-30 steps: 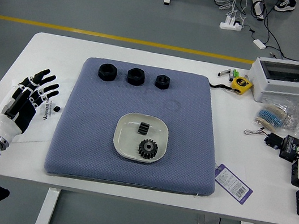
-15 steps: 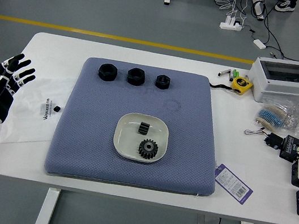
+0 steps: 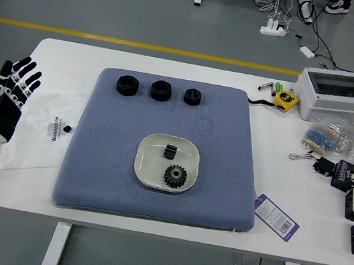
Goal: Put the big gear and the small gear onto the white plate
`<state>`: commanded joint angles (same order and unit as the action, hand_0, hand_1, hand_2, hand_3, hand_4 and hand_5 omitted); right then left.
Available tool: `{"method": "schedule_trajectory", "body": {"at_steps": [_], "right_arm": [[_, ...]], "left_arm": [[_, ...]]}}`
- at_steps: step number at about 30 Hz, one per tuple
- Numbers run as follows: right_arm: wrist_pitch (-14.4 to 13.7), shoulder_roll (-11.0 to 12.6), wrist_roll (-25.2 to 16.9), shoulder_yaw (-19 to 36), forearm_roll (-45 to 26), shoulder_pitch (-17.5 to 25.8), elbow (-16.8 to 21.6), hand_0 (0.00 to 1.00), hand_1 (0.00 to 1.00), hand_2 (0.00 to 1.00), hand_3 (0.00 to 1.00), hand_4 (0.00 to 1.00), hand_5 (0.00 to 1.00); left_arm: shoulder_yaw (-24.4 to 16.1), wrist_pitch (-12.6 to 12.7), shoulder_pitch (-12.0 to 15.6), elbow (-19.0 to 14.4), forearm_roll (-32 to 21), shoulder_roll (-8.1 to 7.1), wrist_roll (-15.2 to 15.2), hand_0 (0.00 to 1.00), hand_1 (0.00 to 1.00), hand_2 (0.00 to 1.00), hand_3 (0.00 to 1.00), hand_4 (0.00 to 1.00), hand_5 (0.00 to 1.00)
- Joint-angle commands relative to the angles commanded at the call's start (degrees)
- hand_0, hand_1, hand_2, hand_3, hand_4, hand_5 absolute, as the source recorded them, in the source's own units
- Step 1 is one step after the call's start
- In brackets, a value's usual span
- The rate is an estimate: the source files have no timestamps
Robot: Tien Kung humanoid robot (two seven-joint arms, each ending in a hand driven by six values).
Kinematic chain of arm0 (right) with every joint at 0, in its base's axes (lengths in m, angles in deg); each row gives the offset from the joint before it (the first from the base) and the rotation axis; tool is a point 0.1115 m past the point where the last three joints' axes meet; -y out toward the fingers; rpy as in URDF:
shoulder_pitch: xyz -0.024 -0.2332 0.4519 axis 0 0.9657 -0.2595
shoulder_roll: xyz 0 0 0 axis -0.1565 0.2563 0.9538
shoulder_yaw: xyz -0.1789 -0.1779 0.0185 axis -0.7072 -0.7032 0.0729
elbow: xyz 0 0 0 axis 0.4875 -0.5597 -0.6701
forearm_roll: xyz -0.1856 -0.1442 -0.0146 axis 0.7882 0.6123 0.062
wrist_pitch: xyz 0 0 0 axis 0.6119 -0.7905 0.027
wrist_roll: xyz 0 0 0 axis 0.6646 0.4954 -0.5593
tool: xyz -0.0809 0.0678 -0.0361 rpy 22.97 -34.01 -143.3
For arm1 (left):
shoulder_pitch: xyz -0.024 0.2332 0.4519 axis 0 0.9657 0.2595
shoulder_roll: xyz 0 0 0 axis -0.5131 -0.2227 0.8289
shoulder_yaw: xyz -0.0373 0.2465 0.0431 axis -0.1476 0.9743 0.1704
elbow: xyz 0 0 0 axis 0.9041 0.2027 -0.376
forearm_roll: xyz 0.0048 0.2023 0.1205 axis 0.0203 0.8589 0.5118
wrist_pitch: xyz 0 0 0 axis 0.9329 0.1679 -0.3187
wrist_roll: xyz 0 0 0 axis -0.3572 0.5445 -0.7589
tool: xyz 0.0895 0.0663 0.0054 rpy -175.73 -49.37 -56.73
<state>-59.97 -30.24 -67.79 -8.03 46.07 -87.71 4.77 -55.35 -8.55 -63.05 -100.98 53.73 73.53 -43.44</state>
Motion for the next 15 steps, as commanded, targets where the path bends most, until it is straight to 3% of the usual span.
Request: {"method": "schedule_trajectory", "body": {"at_steps": [1, 6, 12, 15], "right_arm": [[0.0, 0.0, 0.0, 0.0, 0.0, 0.0, 0.0, 0.668, 0.673, 0.763, 0.665, 0.938, 0.756], [0.0, 0.0, 0.0, 0.0, 0.1, 0.0, 0.0, 0.668, 0.673, 0.763, 0.665, 0.938, 0.756], [0.0, 0.0, 0.0, -0.1, -0.1, 0.0, 0.0, 0.667, 0.672, 0.763, 0.666, 0.938, 0.755], [-0.1, 0.0, 0.0, 0.0, 0.0, 0.0, 0.0, 0.667, 0.672, 0.763, 0.666, 0.937, 0.755]], "left_arm": [[0.0, 0.0, 0.0, -0.1, 0.0, -0.01, -0.1, 0.998, 0.998, 0.998, 0.983, 0.998, 0.943], [-0.1, 0.8, -0.1, -0.2, 0.7, -0.1, -0.4, 0.998, 0.998, 0.998, 0.983, 0.998, 0.943], [0.0, 4.1, -0.1, -0.3, -1.4, 0.15, 5.1, 0.998, 0.998, 0.998, 0.998, 0.998, 0.959], [0.1, 4.2, -0.2, -0.3, -1.6, -0.07, 5.0, 0.98, 0.998, 0.998, 0.998, 0.998, 0.923]]}}
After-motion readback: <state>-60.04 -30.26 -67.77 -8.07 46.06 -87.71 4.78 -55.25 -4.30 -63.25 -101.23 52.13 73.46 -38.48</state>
